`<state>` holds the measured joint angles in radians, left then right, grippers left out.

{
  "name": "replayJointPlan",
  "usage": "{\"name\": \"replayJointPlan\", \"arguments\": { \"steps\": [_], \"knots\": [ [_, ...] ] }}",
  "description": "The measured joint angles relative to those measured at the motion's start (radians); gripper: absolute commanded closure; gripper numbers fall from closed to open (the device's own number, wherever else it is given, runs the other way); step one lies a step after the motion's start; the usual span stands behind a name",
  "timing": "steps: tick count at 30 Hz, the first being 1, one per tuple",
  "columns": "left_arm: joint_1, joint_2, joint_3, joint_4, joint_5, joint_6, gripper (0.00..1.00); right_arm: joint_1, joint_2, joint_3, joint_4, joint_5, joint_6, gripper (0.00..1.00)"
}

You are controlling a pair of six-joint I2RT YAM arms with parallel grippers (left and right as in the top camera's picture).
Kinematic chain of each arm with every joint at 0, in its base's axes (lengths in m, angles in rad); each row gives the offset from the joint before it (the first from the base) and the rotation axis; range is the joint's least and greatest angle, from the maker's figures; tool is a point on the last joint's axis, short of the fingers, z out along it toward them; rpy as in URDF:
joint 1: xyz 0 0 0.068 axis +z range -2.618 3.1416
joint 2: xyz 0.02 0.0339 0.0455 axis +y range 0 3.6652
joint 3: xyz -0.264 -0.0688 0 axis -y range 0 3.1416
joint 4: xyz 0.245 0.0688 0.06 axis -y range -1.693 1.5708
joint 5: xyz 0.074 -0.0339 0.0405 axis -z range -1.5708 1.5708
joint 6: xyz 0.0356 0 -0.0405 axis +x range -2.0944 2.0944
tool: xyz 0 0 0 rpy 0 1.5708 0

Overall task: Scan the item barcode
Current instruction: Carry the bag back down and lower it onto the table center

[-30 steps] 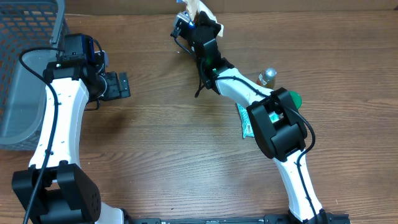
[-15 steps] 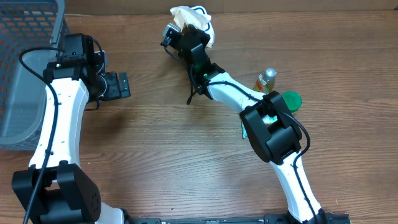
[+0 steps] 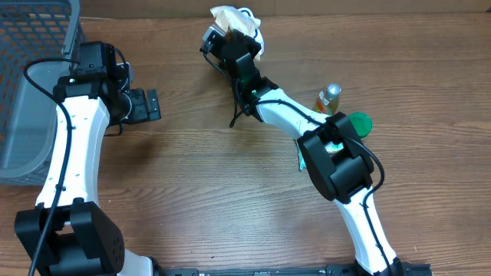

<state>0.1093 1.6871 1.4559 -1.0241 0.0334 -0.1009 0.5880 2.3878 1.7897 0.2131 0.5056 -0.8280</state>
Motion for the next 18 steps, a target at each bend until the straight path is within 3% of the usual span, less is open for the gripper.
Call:
{"name": "replayJointPlan", "arguments": {
  "steps": [7, 18],
  "knots": [
    [0.000, 0.000, 0.000, 0.000, 0.000, 0.000, 0.00, 0.000, -0.172, 0.000, -0.336, -0.045, 0.222, 0.96],
    [0.000, 0.000, 0.000, 0.000, 0.000, 0.000, 0.00, 0.000, -0.413, 0.009, -0.938, -0.454, 0.614, 0.96]
  ]
}}
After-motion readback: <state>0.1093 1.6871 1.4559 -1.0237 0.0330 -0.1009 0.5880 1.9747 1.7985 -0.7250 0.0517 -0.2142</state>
